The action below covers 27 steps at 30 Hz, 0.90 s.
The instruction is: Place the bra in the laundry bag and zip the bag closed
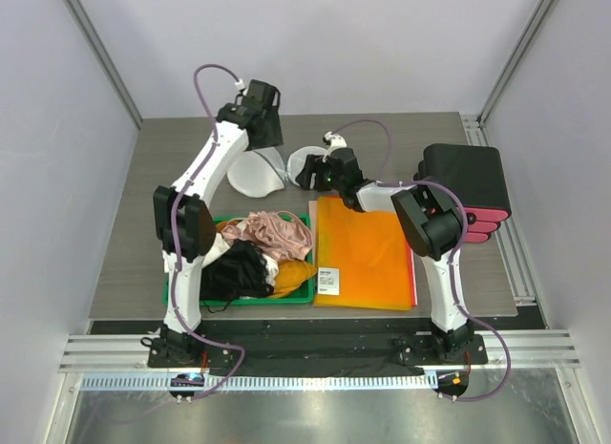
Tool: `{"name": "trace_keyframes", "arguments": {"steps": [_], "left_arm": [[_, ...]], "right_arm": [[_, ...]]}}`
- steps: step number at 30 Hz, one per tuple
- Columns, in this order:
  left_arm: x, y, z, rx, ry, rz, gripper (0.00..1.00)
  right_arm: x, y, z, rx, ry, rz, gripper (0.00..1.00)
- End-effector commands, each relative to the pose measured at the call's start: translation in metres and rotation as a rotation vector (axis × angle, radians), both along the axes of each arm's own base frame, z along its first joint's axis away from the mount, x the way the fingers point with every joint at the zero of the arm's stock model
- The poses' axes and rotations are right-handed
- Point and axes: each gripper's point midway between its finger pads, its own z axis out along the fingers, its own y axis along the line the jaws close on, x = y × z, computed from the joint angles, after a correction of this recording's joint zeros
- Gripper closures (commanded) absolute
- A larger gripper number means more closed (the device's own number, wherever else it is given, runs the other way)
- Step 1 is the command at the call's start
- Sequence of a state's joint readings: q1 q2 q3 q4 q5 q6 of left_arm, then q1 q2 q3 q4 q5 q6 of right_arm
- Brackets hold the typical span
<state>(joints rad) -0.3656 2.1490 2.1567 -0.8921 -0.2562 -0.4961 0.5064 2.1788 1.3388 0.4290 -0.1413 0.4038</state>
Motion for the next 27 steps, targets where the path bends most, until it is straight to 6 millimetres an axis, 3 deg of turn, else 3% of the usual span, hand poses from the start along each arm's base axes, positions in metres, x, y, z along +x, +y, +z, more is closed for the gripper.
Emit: {"name": "trace_keyframes", "arguments": {"steps": [1,3,5,6,10,20,27], "left_arm": [[0.008,0.022,0.018,0.159,-0.063,0.147,0.32],[0.012,0.025,0.005,0.192,-0.036,0.170,0.32],[0.019,0.021,0.004,0.184,-0.045,0.165,0.33],[0.020,0.021,-0.007,0.202,-0.023,0.167,0.33],[0.022,0.029,-0.006,0.302,-0.074,0.242,0.34],[0.034,0.013,-0.045,0.342,-0.056,0.196,0.41],[0.034,0.019,-0.049,0.390,-0.060,0.214,0.46]], "right_arm": [[0.010,-0.005,0.060,0.055,-0.128,-0.032,0.25],[0.011,-0.008,0.057,0.046,-0.123,-0.037,0.25],[0.014,-0.009,0.056,0.051,-0.116,-0.044,0.25],[0.015,-0.010,0.056,0.052,-0.117,-0.046,0.25],[0.015,-0.009,0.054,0.051,-0.111,-0.044,0.24],[0.018,-0.011,0.045,0.038,-0.090,-0.058,0.24],[0.020,-0.011,0.044,0.037,-0.085,-0.062,0.24]]}}
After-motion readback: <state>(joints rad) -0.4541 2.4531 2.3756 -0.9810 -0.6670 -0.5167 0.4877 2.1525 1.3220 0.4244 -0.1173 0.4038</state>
